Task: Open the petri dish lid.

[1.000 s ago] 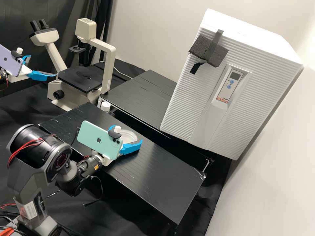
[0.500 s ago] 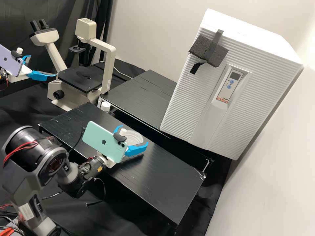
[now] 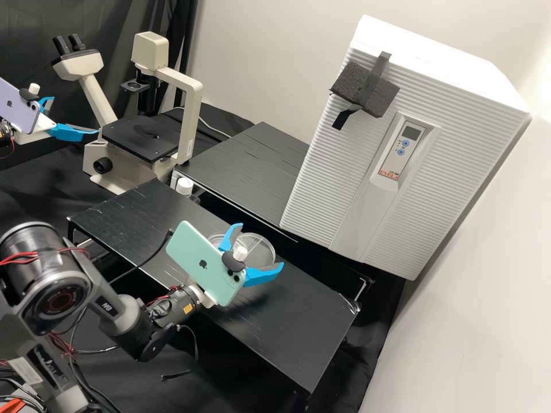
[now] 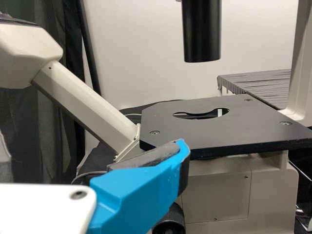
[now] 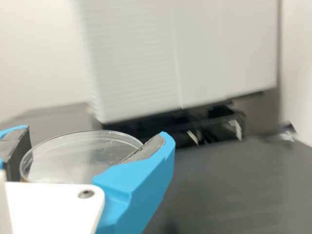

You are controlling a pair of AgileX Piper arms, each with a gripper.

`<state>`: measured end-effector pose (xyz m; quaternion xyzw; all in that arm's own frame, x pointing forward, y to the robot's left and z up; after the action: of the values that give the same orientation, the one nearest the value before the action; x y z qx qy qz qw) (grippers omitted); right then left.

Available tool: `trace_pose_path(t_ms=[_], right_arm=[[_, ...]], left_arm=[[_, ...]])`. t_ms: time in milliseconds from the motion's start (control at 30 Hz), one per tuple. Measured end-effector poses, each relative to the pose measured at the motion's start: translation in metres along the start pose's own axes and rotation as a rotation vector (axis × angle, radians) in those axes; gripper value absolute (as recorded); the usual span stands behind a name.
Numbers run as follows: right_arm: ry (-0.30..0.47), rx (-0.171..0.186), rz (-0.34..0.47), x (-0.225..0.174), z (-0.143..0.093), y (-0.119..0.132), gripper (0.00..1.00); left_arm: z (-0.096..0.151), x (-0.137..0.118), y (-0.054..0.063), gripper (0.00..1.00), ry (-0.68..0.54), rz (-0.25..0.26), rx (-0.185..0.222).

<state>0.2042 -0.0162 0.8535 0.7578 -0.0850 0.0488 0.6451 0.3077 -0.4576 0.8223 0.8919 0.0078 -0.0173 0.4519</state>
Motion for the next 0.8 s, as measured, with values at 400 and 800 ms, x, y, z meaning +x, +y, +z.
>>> trace_pose_path(t_ms=[400, 800], right_arm=[[-0.135, 0.027, 0.119, 0.012, 0.028, 0.020, 0.00], [-0.130, -0.035, 0.086, 0.014, 0.026, 0.013, 1.00]], left_arm=[[0.000, 0.000, 0.000, 1.00, 0.000, 0.000, 0.000], [0.000, 0.000, 0.000, 1.00, 0.000, 0.000, 0.000]])
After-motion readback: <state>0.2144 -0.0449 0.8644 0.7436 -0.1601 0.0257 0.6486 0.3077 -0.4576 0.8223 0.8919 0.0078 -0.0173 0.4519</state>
